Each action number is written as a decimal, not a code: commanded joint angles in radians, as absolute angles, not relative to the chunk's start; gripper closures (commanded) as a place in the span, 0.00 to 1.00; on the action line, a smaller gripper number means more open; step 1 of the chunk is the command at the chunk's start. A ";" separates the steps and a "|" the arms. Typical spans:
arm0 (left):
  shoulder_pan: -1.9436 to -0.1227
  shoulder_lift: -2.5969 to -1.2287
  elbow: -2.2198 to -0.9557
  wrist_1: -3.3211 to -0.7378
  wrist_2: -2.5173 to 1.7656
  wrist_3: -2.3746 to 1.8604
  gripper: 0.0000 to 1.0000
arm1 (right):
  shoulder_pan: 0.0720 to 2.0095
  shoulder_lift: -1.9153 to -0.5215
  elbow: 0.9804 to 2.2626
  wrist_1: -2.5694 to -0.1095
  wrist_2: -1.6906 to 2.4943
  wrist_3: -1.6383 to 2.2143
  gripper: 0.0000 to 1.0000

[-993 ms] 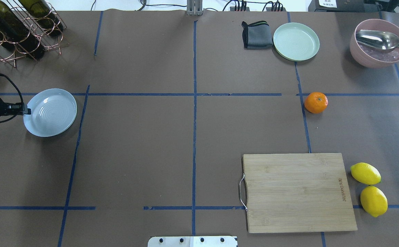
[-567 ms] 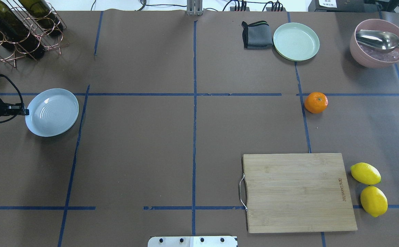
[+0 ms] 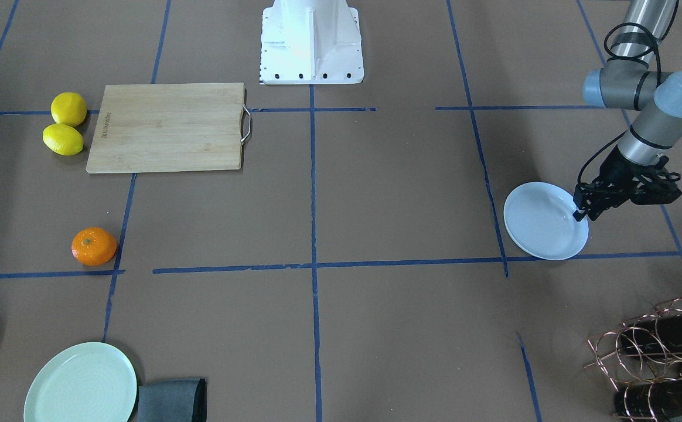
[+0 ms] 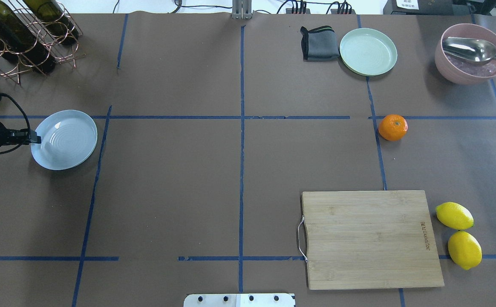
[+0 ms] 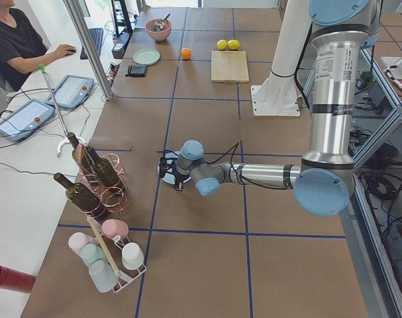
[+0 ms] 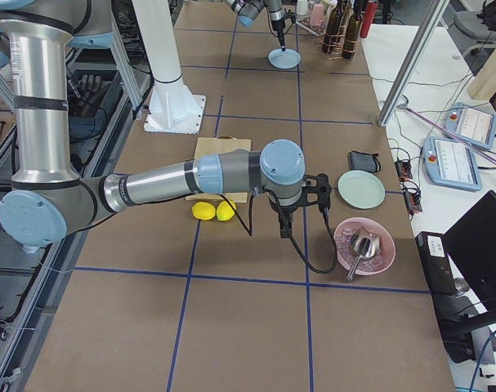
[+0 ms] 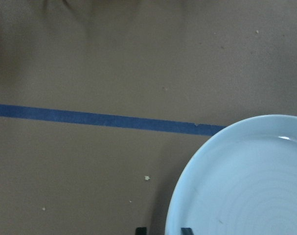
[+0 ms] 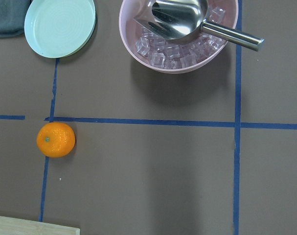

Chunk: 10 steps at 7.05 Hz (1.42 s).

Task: Pick orange to plate
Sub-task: 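Grip the light blue plate rim with the left gripper, then slide the light blue plate with the left gripper toward the table center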

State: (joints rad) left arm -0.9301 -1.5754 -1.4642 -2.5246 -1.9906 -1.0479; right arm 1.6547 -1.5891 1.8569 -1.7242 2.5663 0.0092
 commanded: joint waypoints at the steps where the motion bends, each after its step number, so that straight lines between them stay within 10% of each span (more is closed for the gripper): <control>1: -0.928 -1.586 -1.459 -2.523 -1.990 -1.051 0.56 | 1.654 -1.589 1.856 -1.726 2.566 0.009 0.00; 3: -0.911 -1.589 -1.454 -2.523 -1.991 -1.051 0.63 | 1.655 -1.588 1.858 -1.726 2.565 0.009 0.00; 5: -0.916 -1.585 -1.476 -2.523 -2.005 -1.048 1.00 | 1.655 -1.588 1.859 -1.726 2.568 0.009 0.00; 10: -1.015 -1.745 -1.782 -2.024 -2.217 -1.060 1.00 | 1.655 -1.597 1.859 -1.732 2.556 0.021 0.00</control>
